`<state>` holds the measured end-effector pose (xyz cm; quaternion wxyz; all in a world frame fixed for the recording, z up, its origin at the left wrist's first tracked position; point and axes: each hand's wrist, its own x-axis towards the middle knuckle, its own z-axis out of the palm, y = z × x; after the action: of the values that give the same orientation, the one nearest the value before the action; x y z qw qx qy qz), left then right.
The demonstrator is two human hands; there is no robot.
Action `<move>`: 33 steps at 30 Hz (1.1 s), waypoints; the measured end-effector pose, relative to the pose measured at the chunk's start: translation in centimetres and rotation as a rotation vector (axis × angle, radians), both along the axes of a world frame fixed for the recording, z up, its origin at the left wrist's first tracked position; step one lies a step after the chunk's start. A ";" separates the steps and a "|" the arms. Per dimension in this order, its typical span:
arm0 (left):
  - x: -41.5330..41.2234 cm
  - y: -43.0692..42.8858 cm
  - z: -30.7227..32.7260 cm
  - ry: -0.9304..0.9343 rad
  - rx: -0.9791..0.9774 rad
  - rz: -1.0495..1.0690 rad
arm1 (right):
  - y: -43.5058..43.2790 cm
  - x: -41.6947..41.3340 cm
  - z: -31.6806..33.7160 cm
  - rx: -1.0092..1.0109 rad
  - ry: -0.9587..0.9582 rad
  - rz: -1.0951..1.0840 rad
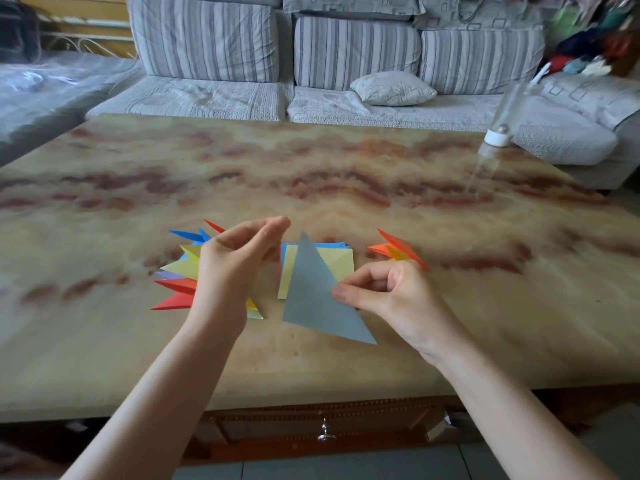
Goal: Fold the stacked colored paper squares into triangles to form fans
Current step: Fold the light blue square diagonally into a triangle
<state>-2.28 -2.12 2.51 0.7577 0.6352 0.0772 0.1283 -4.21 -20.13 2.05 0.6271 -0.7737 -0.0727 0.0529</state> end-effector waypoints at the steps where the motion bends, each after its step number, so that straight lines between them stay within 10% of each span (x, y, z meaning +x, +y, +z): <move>1: 0.2 0.3 0.0 -0.013 -0.001 0.011 | -0.1 0.0 0.0 0.000 0.001 -0.006; 33: -1.5 -1.0 -0.6 0.069 0.034 -0.517 | -0.8 1.3 -0.3 0.106 -0.248 0.040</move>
<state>-3.76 -3.10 1.90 0.7516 0.6503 -0.0640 -0.0903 -2.91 -20.91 1.79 0.6523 -0.7384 -0.1677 -0.0346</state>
